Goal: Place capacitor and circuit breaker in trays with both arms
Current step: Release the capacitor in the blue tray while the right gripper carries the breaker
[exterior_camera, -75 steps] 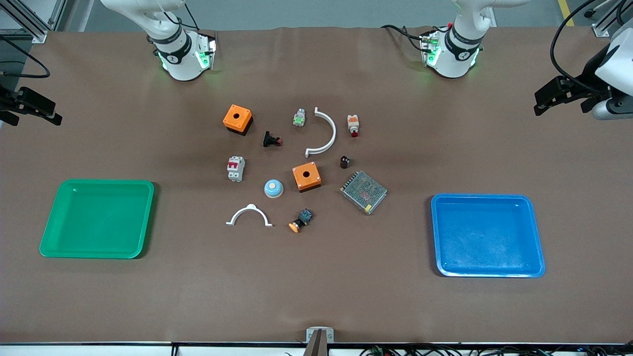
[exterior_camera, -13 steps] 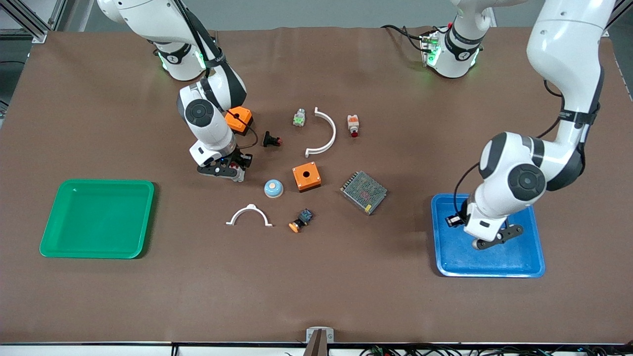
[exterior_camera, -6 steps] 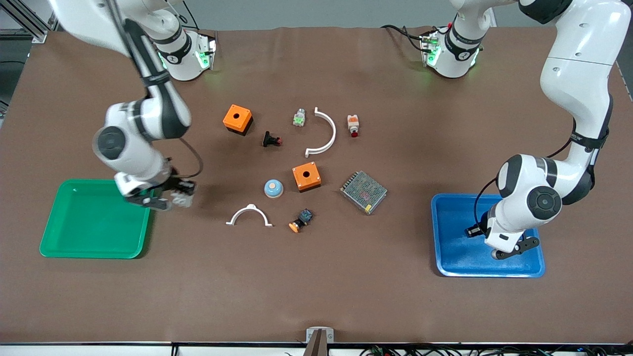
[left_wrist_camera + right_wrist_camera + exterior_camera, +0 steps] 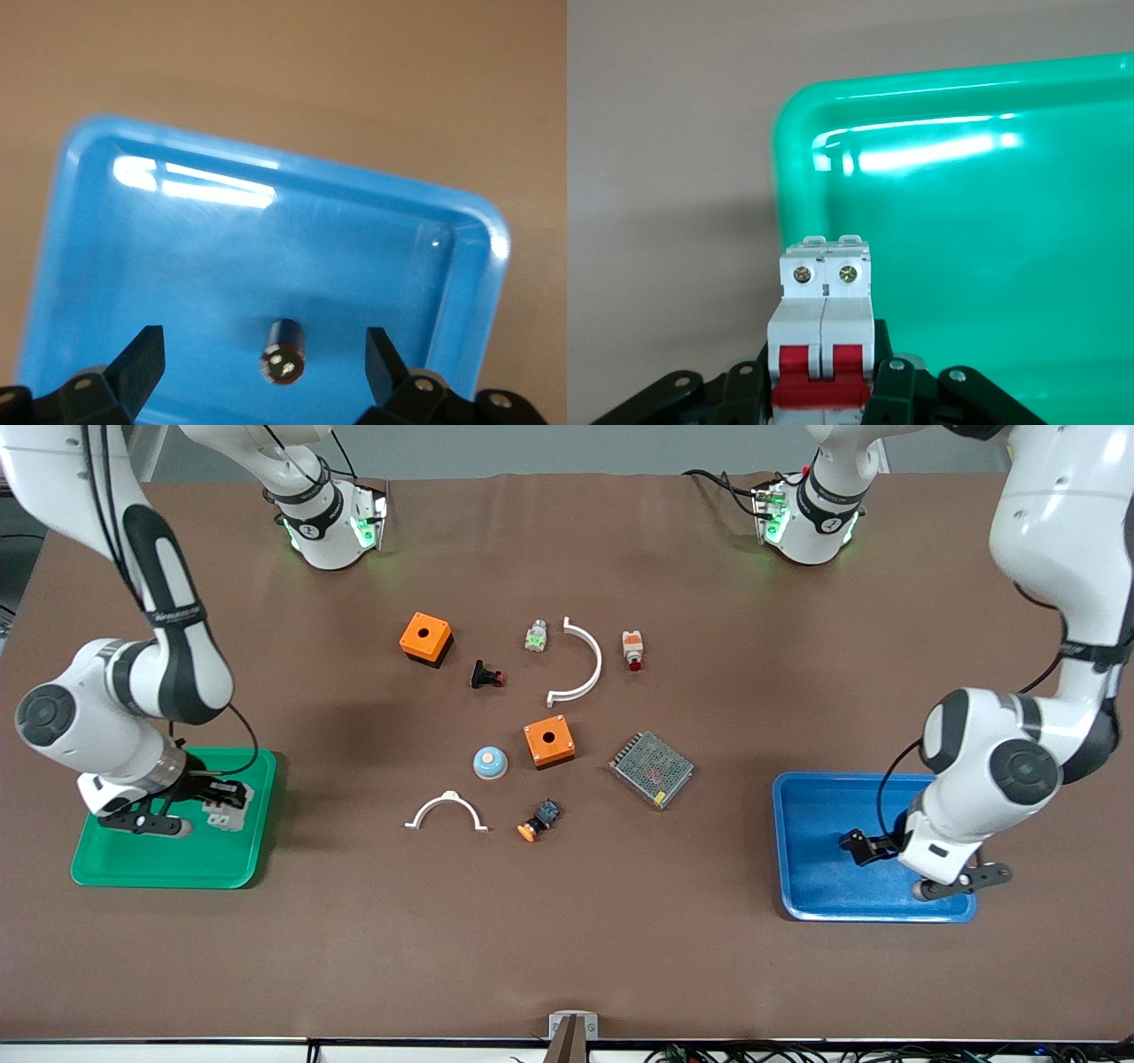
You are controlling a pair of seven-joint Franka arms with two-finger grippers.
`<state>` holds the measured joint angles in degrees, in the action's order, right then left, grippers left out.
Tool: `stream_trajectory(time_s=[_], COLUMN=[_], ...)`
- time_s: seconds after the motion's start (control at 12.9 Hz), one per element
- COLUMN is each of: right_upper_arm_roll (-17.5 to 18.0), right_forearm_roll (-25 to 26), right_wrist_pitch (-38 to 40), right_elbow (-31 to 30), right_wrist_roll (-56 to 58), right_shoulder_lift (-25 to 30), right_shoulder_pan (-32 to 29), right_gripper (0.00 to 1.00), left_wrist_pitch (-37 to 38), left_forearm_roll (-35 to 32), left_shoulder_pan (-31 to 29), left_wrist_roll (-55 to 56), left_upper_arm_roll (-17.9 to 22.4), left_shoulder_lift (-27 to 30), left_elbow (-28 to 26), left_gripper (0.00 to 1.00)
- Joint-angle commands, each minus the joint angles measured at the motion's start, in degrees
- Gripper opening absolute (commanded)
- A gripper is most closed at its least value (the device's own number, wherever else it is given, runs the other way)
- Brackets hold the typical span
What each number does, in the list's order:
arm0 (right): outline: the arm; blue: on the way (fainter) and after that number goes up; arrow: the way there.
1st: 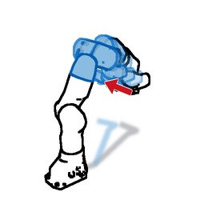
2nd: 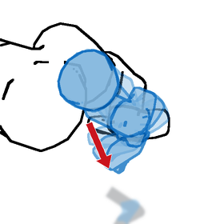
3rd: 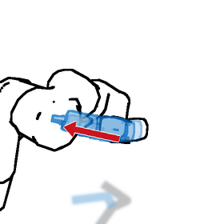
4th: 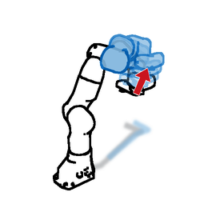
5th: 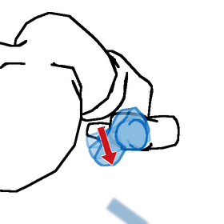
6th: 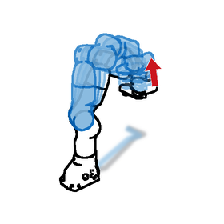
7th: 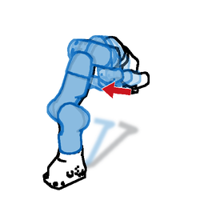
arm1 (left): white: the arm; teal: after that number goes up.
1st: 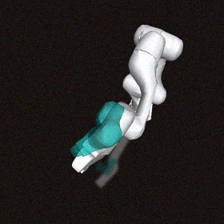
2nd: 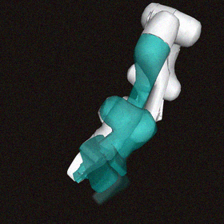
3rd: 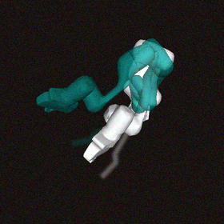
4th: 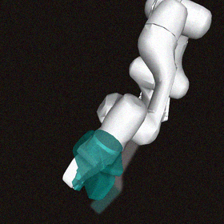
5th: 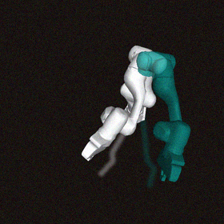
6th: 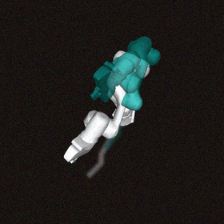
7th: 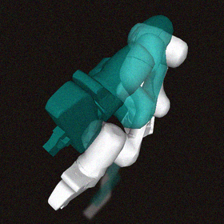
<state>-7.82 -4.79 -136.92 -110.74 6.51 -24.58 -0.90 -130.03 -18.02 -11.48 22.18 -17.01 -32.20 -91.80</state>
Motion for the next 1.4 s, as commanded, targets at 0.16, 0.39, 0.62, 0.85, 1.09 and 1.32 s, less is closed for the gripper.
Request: stream_trajectory(time_s=[0.16,0.39,0.62,0.85,1.09,1.32], right_upper_arm_roll=[1.1,1.2,1.2,1.2,1.3,1.6], right_forearm_roll=[0.0,0.0,-0.1,-0.7,-0.8,-0.8], right_wrist_pitch=[0.3,0.3,0.3,0.5,0.7,1.1], right_elbow=[8.1,11.2,12.1,12.1,12.1,12.3], right_wrist_roll=[11.4,14.2,14.2,14.1,13.9,13.5], right_shoulder_lift=[-7.6,-10.8,-12.1,-12.5,-12.6,-12.3], right_shoulder_pan=[-8.1,-10.1,-11.0,-11.5,-11.9,-11.1], right_gripper=[0.00,0.01,0.02,0.02,0.65,1.00], left_wrist_pitch=[14.1,24.1,32.4,40.1,46.5,47.2], left_forearm_roll=[2.9,3.9,15.0,16.2,16.1,16.3], left_shoulder_pan=[-0.7,-0.6,-4.5,-1.9,6.7,6.7], left_wrist_roll=[-5.1,-8.9,-14.1,-20.4,-23.0,-23.1], left_upper_arm_roll=[-2.8,-4.0,-3.4,1.1,10.7,10.9], left_shoulder_lift=[9.2,14.6,21.1,27.9,32.5,33.8], left_elbow=[5.7,8.9,9.4,8.8,8.1,6.0], left_gripper=[1.00,1.00,1.00,1.00,1.00,1.00])
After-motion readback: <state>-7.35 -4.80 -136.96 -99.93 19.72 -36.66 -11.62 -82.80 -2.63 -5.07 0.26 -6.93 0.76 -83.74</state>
